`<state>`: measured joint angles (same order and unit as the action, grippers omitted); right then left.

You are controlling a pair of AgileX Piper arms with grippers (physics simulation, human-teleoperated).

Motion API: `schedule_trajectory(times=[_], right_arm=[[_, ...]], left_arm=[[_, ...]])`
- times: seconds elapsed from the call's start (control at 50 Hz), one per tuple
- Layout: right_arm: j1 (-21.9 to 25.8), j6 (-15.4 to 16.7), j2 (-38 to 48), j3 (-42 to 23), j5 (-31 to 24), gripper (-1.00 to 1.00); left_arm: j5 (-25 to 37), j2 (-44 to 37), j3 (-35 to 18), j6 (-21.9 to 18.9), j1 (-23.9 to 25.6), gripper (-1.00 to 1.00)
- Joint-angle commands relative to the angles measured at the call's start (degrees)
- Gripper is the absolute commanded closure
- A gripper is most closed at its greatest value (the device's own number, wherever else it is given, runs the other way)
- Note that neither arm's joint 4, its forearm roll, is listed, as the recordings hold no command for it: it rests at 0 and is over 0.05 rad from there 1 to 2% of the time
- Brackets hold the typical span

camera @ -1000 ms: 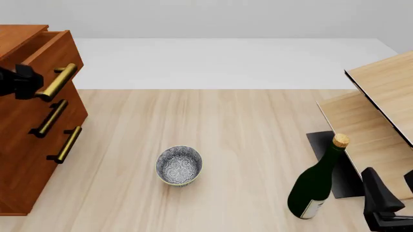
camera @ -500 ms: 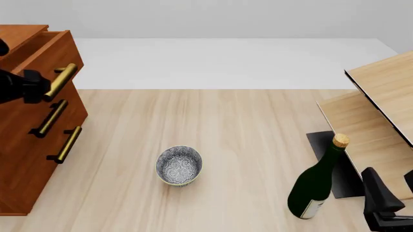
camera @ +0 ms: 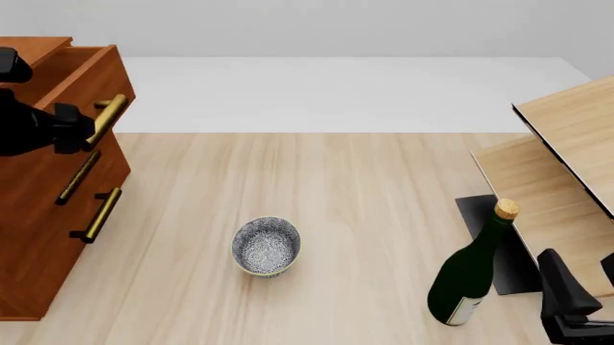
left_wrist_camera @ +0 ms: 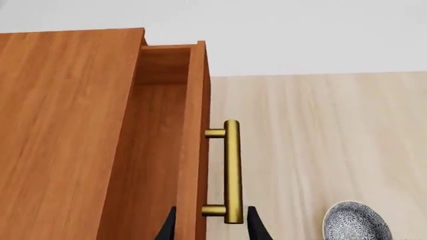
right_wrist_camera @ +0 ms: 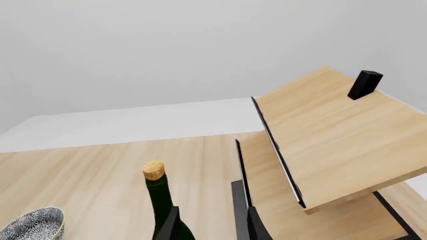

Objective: Close the bottom drawer of the cabinet and open the top drawer.

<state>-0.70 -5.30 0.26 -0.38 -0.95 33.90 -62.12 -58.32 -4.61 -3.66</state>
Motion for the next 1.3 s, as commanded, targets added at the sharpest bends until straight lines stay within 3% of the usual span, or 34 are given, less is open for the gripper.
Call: schedule_trajectory(times=[0.02,1.3], right_arm=[[-0.11,-0.05,0.05,-0.07,0.0,-1.0],[-0.42,-0.38,0.01,0.0,0.07,-1.0]], left_arm=[[0.04,-0.21,-0.35,0.53,1.73,-1.0],[-4.12,-5.75,-4.4,6.94,16.22,-1.0]])
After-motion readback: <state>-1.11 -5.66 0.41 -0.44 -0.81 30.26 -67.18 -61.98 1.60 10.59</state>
